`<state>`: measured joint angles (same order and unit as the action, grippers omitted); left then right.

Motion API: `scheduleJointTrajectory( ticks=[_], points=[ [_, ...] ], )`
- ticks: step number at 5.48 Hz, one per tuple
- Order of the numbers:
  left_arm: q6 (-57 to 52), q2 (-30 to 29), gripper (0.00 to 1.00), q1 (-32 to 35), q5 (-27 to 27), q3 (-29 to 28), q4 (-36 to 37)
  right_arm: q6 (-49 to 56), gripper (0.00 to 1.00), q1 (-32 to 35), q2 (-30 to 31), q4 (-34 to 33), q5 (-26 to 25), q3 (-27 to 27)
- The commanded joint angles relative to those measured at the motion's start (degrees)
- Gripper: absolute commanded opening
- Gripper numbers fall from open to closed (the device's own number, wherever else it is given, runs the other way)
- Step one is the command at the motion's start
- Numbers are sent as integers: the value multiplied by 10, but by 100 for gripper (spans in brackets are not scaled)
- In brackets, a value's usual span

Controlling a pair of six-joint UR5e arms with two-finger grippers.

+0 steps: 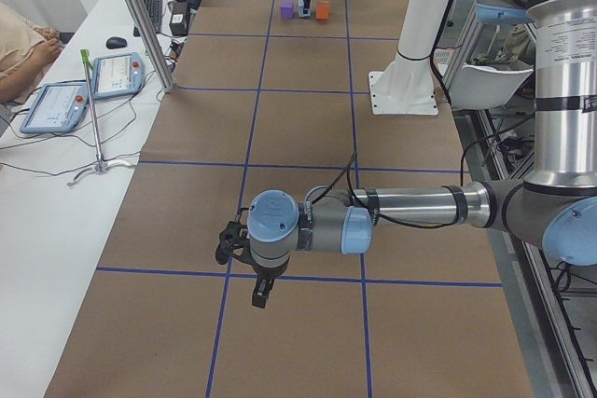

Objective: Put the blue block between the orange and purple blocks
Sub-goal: 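Lower the light blue cube into the gap between purple and orange cubes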

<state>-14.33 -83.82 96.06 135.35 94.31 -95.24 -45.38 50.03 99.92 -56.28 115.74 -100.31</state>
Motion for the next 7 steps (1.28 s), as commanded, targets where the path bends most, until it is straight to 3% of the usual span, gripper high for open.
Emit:
scheduleJointTrajectory(
  ticks=[1,2,3,4,6,7],
  points=[
    [0,0,100,-1,0,0,0,-1,45,-3,-2,1,-1,2],
    [0,0,100,-1,0,1,0,-1,59,-4,-2,1,-1,2],
    [0,0,100,-1,-1,0,1,-1,84,-4,-2,1,-1,2],
    [0,0,100,-1,-1,0,1,0,99,-4,-2,1,-1,2],
    [0,0,100,-1,-1,0,1,1,99,-1,-3,1,5,-8],
    [0,0,100,-1,-1,0,1,7,99,31,-2,-8,26,-30]
  ],
)
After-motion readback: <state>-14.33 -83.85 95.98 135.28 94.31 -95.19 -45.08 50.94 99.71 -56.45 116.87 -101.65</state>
